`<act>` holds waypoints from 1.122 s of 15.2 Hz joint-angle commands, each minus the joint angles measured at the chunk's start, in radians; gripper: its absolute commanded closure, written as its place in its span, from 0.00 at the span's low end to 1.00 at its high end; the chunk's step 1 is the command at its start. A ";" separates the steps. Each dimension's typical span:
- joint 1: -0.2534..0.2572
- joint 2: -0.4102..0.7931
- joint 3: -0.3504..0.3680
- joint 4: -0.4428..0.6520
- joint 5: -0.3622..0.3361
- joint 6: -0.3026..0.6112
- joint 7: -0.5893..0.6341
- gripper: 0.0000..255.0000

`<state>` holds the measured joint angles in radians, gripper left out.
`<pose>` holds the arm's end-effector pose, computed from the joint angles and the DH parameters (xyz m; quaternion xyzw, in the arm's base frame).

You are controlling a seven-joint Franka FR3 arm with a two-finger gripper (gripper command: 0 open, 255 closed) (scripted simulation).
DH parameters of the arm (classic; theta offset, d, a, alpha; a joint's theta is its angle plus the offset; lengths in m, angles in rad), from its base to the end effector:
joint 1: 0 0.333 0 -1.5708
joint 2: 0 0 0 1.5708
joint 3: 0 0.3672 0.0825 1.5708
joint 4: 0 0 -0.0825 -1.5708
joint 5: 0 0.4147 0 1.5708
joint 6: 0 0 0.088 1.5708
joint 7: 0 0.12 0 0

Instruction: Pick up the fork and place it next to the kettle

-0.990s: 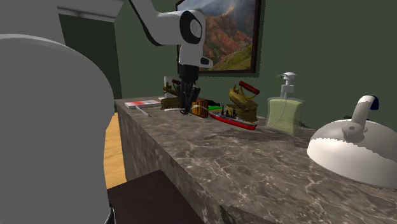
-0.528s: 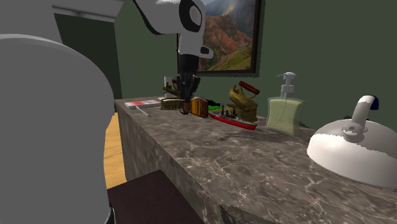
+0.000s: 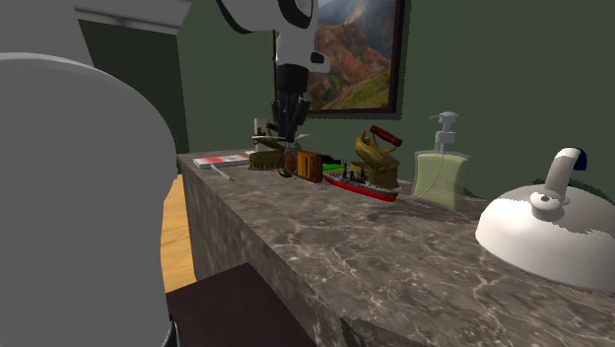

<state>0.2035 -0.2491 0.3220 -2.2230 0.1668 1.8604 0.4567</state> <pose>0.4037 0.2602 0.4868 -0.9973 0.0015 0.0727 0.0060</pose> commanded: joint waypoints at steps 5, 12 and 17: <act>-0.002 -0.015 -0.007 0.068 -0.002 -0.083 0.004 1.00; -0.004 -0.024 -0.013 0.153 -0.004 -0.177 0.010 1.00; -0.006 -0.024 -0.017 0.220 -0.007 -0.244 0.015 1.00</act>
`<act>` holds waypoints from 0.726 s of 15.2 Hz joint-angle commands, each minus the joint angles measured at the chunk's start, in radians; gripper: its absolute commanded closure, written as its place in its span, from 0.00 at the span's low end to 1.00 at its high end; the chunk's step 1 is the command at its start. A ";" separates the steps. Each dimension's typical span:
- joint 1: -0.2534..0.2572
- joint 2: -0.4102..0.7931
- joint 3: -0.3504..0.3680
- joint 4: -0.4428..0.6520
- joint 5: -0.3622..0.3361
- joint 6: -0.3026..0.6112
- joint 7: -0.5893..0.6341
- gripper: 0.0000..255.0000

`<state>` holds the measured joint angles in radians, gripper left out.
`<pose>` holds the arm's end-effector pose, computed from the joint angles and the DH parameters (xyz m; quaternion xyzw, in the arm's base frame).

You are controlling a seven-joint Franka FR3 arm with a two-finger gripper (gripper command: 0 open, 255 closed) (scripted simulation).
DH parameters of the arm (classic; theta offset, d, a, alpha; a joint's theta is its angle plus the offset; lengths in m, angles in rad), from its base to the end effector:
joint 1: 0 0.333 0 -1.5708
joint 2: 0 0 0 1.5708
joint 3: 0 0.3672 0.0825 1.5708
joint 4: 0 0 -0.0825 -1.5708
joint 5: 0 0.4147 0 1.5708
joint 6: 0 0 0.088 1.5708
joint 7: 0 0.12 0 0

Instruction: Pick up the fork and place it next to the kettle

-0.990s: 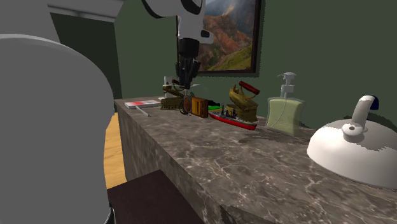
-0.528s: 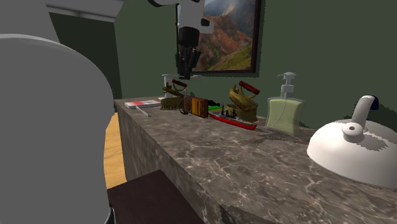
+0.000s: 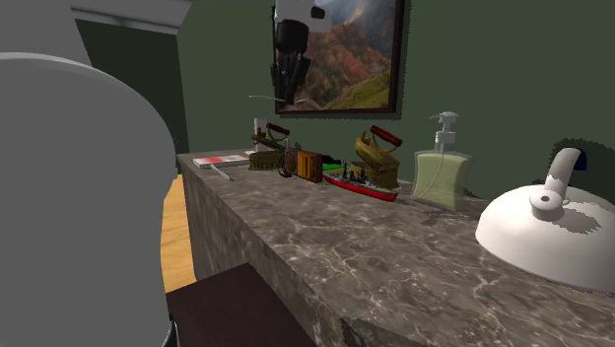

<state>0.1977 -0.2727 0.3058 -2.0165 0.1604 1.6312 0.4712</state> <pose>0.4051 0.2614 0.5830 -0.9973 0.0015 0.0727 0.0061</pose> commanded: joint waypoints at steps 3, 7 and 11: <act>-0.017 -0.038 -0.035 -0.015 -0.006 -0.028 -0.049 1.00; -0.050 -0.102 -0.103 -0.078 -0.028 -0.040 -0.148 1.00; -0.084 -0.149 -0.173 -0.122 -0.061 -0.051 -0.245 1.00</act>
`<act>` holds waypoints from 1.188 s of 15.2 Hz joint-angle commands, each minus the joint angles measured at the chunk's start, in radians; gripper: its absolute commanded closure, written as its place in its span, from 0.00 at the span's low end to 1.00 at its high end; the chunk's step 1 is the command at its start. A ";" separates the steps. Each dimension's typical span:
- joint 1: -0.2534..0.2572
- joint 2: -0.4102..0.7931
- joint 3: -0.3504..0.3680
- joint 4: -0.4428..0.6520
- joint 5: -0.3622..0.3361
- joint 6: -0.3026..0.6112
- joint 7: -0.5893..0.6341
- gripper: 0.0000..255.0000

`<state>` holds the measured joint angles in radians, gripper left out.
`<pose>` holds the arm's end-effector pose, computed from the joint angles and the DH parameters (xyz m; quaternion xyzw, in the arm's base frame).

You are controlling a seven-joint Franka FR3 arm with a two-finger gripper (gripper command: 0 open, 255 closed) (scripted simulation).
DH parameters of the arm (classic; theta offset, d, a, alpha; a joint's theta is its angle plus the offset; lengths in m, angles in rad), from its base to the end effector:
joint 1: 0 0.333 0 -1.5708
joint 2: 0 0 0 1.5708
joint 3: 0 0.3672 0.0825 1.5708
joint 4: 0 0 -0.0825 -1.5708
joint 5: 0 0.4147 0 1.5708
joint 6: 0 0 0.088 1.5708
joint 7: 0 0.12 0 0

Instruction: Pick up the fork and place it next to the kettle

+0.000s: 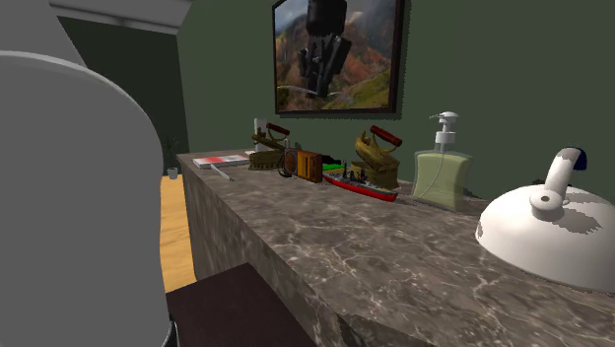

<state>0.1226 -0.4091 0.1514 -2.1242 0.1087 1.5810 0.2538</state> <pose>0.4024 0.1373 0.5917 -0.9973 0.0024 0.0727 0.0059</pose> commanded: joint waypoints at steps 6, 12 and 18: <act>-0.065 -0.051 -0.125 -0.049 -0.073 -0.012 -0.173 1.00; -0.122 -0.050 -0.232 -0.046 -0.143 -0.015 -0.318 1.00; -0.176 -0.008 -0.340 -0.003 -0.205 -0.009 -0.464 1.00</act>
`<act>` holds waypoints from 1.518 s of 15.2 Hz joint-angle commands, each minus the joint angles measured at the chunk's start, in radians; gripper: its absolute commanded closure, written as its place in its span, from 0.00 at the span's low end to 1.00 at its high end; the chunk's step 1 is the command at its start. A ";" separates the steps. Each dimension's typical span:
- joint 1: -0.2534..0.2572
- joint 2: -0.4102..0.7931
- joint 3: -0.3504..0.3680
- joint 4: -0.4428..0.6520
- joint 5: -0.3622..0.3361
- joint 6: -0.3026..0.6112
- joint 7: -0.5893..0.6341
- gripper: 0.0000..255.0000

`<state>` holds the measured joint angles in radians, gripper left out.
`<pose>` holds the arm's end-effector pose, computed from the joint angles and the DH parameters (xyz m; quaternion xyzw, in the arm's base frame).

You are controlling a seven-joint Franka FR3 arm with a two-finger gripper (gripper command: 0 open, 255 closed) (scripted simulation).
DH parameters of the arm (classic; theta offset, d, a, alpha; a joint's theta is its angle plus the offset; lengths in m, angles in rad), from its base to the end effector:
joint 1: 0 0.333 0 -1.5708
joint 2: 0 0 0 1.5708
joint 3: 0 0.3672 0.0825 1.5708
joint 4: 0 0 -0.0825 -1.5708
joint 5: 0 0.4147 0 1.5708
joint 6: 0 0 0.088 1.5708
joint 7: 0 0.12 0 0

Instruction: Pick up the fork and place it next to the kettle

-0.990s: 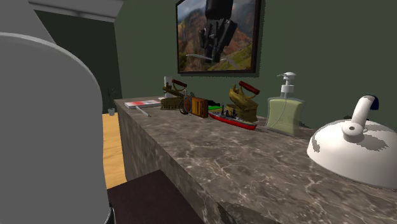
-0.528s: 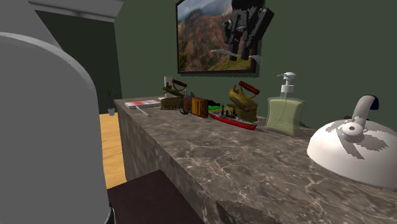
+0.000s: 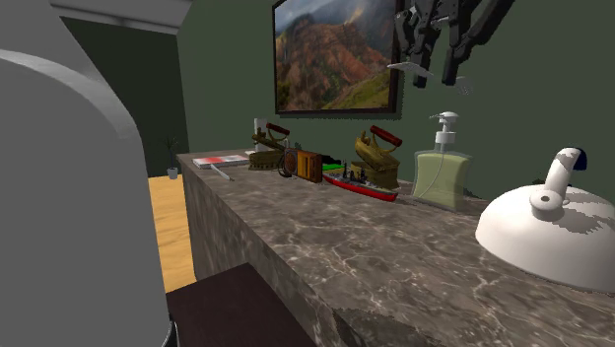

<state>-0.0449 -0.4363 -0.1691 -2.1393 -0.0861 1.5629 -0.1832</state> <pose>0.3996 -0.1099 0.5934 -0.9973 0.0022 0.0726 0.0064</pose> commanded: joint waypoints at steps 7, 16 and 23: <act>-0.064 0.118 -0.144 0.111 -0.056 0.022 -0.203 1.00; -0.135 0.326 -0.299 0.319 -0.041 0.034 -0.445 1.00; -0.151 0.364 -0.322 0.277 -0.031 0.113 -0.478 1.00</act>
<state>-0.1949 -0.0768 -0.4889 -1.8523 -0.1187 1.6618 -0.6591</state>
